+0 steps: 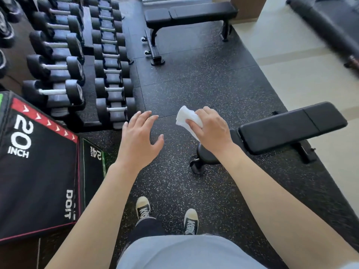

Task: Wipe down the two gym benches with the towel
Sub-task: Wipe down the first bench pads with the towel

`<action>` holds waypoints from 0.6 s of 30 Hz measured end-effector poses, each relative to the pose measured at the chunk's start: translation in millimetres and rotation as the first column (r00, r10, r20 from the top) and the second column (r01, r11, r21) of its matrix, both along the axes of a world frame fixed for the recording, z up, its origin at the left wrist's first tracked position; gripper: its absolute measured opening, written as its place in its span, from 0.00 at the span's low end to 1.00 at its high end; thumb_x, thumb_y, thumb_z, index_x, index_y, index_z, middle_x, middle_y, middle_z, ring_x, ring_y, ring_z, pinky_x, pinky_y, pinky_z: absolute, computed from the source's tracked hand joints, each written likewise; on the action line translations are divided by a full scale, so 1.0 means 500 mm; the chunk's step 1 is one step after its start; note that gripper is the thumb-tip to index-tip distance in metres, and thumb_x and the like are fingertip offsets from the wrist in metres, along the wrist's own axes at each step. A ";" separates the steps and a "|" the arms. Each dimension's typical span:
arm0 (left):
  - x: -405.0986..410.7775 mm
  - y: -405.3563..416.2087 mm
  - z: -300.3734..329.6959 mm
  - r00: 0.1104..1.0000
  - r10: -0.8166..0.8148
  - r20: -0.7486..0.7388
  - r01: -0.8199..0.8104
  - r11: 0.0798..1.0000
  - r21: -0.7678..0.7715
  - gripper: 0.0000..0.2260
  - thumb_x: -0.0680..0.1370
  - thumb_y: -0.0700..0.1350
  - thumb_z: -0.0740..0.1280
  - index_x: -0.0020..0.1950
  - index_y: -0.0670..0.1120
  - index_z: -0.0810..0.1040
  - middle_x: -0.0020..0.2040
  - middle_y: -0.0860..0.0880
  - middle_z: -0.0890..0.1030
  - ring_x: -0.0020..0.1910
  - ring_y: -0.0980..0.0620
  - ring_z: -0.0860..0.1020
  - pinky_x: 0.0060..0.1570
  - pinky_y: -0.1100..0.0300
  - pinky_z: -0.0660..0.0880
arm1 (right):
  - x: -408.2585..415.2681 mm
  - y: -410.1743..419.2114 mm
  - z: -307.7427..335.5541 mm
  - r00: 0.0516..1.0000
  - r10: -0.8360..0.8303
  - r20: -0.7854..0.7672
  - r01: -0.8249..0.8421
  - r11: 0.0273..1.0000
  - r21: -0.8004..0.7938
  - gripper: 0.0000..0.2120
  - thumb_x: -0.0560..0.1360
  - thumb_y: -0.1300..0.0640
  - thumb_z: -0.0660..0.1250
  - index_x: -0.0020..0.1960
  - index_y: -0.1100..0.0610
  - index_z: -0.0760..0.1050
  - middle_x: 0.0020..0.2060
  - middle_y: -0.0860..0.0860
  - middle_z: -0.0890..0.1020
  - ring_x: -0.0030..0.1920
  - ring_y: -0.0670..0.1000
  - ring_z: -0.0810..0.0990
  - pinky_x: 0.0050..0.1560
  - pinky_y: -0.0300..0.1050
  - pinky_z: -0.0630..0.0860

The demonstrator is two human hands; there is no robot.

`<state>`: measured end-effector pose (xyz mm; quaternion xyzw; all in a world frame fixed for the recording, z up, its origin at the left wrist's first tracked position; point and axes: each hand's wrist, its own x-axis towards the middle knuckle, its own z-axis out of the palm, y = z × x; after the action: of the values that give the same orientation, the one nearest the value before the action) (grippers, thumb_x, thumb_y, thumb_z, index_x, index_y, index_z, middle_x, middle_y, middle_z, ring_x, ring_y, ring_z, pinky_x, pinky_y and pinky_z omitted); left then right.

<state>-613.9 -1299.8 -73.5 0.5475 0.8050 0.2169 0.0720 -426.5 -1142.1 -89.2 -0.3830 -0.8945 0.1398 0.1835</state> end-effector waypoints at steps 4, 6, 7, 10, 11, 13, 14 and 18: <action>0.049 0.049 0.002 0.999 -0.052 -0.004 0.052 0.999 -0.001 0.26 0.79 0.51 0.71 0.77 0.47 0.74 0.79 0.47 0.71 0.81 0.43 0.63 0.76 0.36 0.62 | 0.065 0.030 0.004 0.998 -0.065 0.019 0.065 0.998 -0.009 0.18 0.83 0.43 0.64 0.56 0.58 0.78 0.48 0.52 0.78 0.50 0.55 0.77 0.46 0.50 0.74; 0.062 0.074 0.001 0.997 -0.084 0.001 0.084 0.996 0.006 0.26 0.79 0.51 0.71 0.77 0.47 0.73 0.79 0.47 0.71 0.81 0.43 0.63 0.76 0.35 0.63 | 0.086 0.043 0.006 0.995 -0.096 0.020 0.096 0.995 -0.006 0.18 0.83 0.43 0.64 0.57 0.58 0.78 0.48 0.53 0.78 0.50 0.55 0.77 0.46 0.50 0.74; 0.065 0.088 -0.001 0.995 -0.100 0.005 0.100 0.995 0.007 0.26 0.80 0.51 0.71 0.77 0.47 0.73 0.79 0.47 0.71 0.81 0.42 0.63 0.76 0.35 0.63 | 0.095 0.050 0.007 0.993 -0.112 0.023 0.112 0.994 0.000 0.18 0.83 0.43 0.64 0.57 0.59 0.79 0.48 0.53 0.78 0.50 0.55 0.77 0.46 0.50 0.74; 0.063 0.134 -0.006 0.988 -0.153 0.006 0.153 0.988 -0.012 0.26 0.80 0.52 0.71 0.77 0.47 0.73 0.79 0.47 0.70 0.82 0.43 0.62 0.77 0.36 0.62 | 0.118 0.071 0.013 0.985 -0.166 0.039 0.167 0.986 0.001 0.18 0.82 0.44 0.64 0.57 0.59 0.79 0.48 0.54 0.79 0.51 0.56 0.78 0.47 0.52 0.76; 0.062 0.148 -0.007 0.986 -0.165 0.006 0.165 0.986 -0.012 0.26 0.80 0.52 0.71 0.77 0.48 0.73 0.79 0.47 0.70 0.82 0.43 0.62 0.77 0.36 0.62 | 0.125 0.078 0.016 0.982 -0.183 0.045 0.183 0.983 -0.001 0.18 0.83 0.44 0.64 0.57 0.59 0.78 0.48 0.54 0.79 0.51 0.57 0.78 0.48 0.53 0.76; 0.057 0.179 -0.008 0.983 -0.184 0.012 0.183 0.983 0.008 0.26 0.80 0.52 0.71 0.78 0.48 0.72 0.80 0.48 0.70 0.82 0.44 0.61 0.77 0.35 0.61 | 0.136 0.093 0.019 0.976 -0.210 0.053 0.209 0.978 0.012 0.18 0.82 0.43 0.64 0.56 0.59 0.78 0.48 0.54 0.79 0.50 0.56 0.78 0.47 0.53 0.76; 0.055 0.195 -0.009 0.981 -0.193 0.017 0.193 0.981 0.015 0.27 0.80 0.53 0.71 0.78 0.49 0.72 0.80 0.48 0.69 0.82 0.44 0.61 0.78 0.35 0.61 | 0.141 0.102 0.020 0.973 -0.223 0.057 0.222 0.975 0.023 0.18 0.82 0.43 0.64 0.56 0.59 0.78 0.48 0.54 0.79 0.50 0.56 0.78 0.46 0.52 0.76; 0.070 0.252 -0.013 0.971 -0.236 0.033 0.235 0.972 0.012 0.27 0.80 0.52 0.71 0.78 0.48 0.72 0.80 0.47 0.70 0.82 0.43 0.62 0.77 0.33 0.61 | 0.165 0.129 0.018 0.960 -0.272 0.064 0.270 0.962 0.036 0.18 0.82 0.43 0.65 0.56 0.59 0.79 0.48 0.54 0.79 0.50 0.56 0.78 0.46 0.50 0.74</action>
<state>-578.8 -1173.9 -79.9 0.6356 0.7321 0.2194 0.1091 -343.8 -1077.5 -80.4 -0.5039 -0.8411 0.0884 0.1755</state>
